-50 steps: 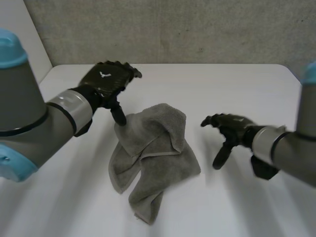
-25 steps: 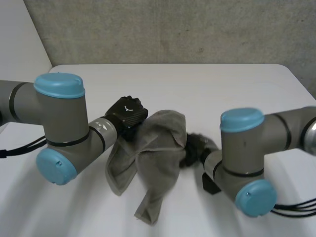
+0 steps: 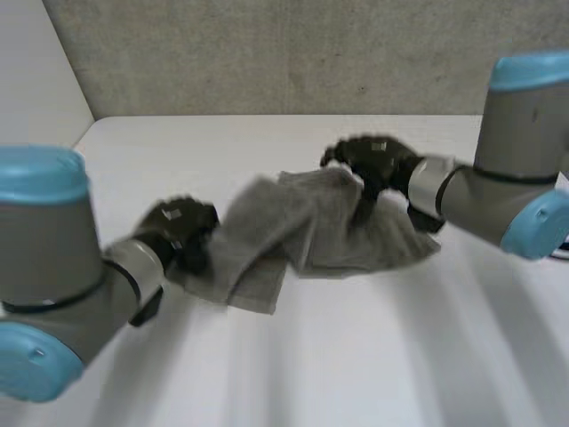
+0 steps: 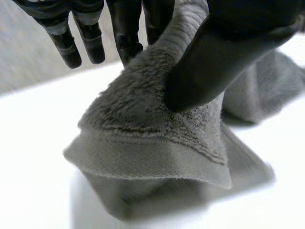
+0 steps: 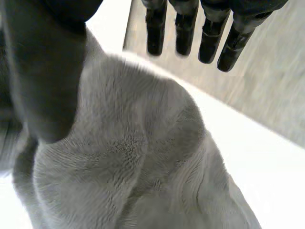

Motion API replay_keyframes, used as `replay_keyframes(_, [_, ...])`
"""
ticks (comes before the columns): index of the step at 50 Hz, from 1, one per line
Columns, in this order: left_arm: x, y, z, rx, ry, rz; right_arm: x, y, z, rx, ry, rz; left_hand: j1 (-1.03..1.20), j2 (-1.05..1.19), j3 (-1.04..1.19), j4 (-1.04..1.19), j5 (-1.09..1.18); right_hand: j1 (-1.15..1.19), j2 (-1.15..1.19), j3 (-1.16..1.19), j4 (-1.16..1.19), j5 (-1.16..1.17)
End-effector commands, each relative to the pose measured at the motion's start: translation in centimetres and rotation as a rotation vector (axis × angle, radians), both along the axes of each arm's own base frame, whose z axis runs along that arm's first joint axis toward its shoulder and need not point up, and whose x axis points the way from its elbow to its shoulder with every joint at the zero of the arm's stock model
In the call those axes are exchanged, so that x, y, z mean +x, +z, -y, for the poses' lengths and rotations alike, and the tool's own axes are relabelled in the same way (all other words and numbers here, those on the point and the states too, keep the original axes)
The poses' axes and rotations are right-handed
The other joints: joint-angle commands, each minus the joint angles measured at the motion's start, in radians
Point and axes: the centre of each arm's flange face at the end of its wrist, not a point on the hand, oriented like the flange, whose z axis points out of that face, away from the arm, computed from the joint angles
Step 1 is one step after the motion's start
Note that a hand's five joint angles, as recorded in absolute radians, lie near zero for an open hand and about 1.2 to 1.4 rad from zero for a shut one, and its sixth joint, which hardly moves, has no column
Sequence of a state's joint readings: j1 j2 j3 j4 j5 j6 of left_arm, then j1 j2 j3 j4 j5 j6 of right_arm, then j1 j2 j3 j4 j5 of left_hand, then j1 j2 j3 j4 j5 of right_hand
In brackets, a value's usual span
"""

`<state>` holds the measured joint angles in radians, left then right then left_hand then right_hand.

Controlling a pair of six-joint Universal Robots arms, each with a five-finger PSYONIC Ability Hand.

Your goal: Fold the towel.

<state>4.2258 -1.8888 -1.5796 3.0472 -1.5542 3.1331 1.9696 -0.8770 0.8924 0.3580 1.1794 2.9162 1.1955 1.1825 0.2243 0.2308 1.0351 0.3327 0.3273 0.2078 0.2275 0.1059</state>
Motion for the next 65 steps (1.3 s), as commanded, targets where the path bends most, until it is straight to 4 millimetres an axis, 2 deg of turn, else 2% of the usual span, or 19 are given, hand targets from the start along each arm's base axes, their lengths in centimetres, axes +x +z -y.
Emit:
replay_keyframes(1, [-0.8,-3.5,0.6,0.064,-0.021,0.07,-1.8,-3.0,-1.0,0.021,-0.079,-0.113,-0.597,-0.584,-0.05,-0.056,-0.611,-0.158,-0.153,-0.033,-0.053,-0.106])
replay_keyframes(3, [-0.7,-3.4,1.2,0.053,-0.012,0.068,-2.8,-1.7,-1.8,-0.024,-0.105,-0.096,-0.664,-0.651,-0.05,-0.056,-0.678,-0.158,-0.153,-0.033,-0.053,-0.106])
replay_keyframes(6, [-0.2,-3.3,2.7,0.037,0.015,0.077,-3.4,-1.4,-2.3,-0.04,-0.118,-0.091,-0.844,-0.831,-0.05,-0.056,-0.858,-0.158,-0.153,-0.033,-0.053,-0.106])
replay_keyframes(9, [0.3,-3.0,3.6,0.015,0.025,0.093,-4.4,-1.4,-3.9,-0.07,-0.136,-0.086,-0.844,-0.831,-0.05,-0.056,-0.858,-0.158,-0.153,-0.033,-0.053,-0.106])
replay_keyframes(11, [0.4,-2.8,3.7,0.004,0.026,0.099,-5.3,-1.8,-5.5,-0.095,-0.157,-0.086,-0.844,-0.831,-0.05,-0.056,-0.858,-0.158,-0.153,-0.033,-0.053,-0.106])
replay_keyframes(17, [-0.4,-2.8,2.5,0.006,-0.016,0.1,-5.9,-2.7,-6.5,-0.147,-0.19,-0.082,-0.838,-0.825,-0.05,-0.056,-0.852,-0.158,-0.153,-0.033,-0.053,-0.106])
replay_keyframes(18, [-0.4,-2.8,2.5,0.006,-0.017,0.1,-5.9,-3.0,-6.4,-0.158,-0.197,-0.078,-0.838,-0.825,-0.05,-0.056,-0.852,-0.158,-0.153,-0.033,-0.053,-0.106])
replay_keyframes(20, [-1.9,-2.5,0.5,-0.002,-0.077,0.098,-6.0,-3.1,-6.1,-0.167,-0.205,-0.074,-0.832,-0.819,-0.05,-0.056,-0.846,-0.158,-0.153,-0.033,-0.053,-0.106])
replay_keyframes(25, [-3.6,-2.3,-2.1,-0.024,-0.142,0.092,-6.9,-5.2,-4.2,-0.135,-0.236,-0.123,-0.838,-0.825,-0.05,-0.056,-0.852,-0.158,-0.153,-0.033,-0.053,-0.106])
replay_keyframes(28, [-3.8,-2.3,-2.5,-0.058,-0.119,0.099,-7.3,-6.8,-2.9,-0.124,-0.243,-0.175,-0.844,-0.831,-0.05,-0.056,-0.858,-0.158,-0.153,-0.033,-0.053,-0.106])
replay_keyframes(35, [-4.0,-2.9,-2.2,-0.1,-0.067,0.128,-7.6,-9.8,-0.4,-0.09,-0.256,-0.225,-0.847,-0.834,-0.05,-0.056,-0.861,-0.151,-0.146,-0.033,-0.053,-0.099])
replay_keyframes(48, [-4.4,-5.6,-1.3,-0.077,-0.075,0.19,-6.5,-10.6,1.7,-0.116,-0.251,-0.217,-0.823,-0.81,-0.05,-0.056,-0.838,0.069,0.074,-0.033,-0.053,0.121])
replay_keyframes(51, [-4.4,-5.9,-1.3,-0.073,-0.075,0.195,-6.4,-10.6,1.8,-0.116,-0.251,-0.215,-0.744,-0.731,-0.05,-0.056,-0.758,0.237,0.242,-0.033,-0.053,0.289])
replay_keyframes(53, [-4.5,-6.0,-1.3,-0.07,-0.075,0.198,-6.2,-10.6,2.2,-0.124,-0.249,-0.209,-0.496,-0.483,-0.05,-0.056,-0.51,0.693,0.698,-0.033,-0.053,0.745])
replay_keyframes(55, [-4.5,-6.0,-1.2,-0.071,-0.074,0.197,-6.2,-10.6,2.2,-0.124,-0.249,-0.209,-0.361,-0.348,-0.05,-0.056,-0.375,0.695,0.7,-0.033,-0.053,0.747])
replay_keyframes(56, [-4.5,-6.0,-1.2,-0.071,-0.074,0.197,-6.1,-10.6,2.5,-0.126,-0.245,-0.203,-0.36,-0.347,-0.05,-0.056,-0.374,0.887,0.892,-0.033,-0.053,0.939])
replay_keyframes(57, [-4.5,-5.8,-1.0,-0.075,-0.07,0.195,-6.0,-10.7,2.7,-0.125,-0.245,-0.199,-0.194,-0.181,-0.05,-0.056,-0.208,1.045,1.051,-0.033,-0.053,1.098])
replay_keyframes(63, [-4.3,-5.1,-0.6,-0.086,-0.057,0.186,-6.1,-10.7,2.6,-0.086,-0.241,-0.208,0.084,0.097,-0.05,-0.056,0.07,1.064,1.069,-0.033,-0.053,1.116])
replay_keyframes(65, [-3.9,-4.0,0.0,-0.107,-0.037,0.17,-6.2,-10.6,2.4,-0.062,-0.237,-0.21,0.201,0.214,-0.05,-0.056,0.187,1.064,1.069,-0.033,-0.053,1.116])
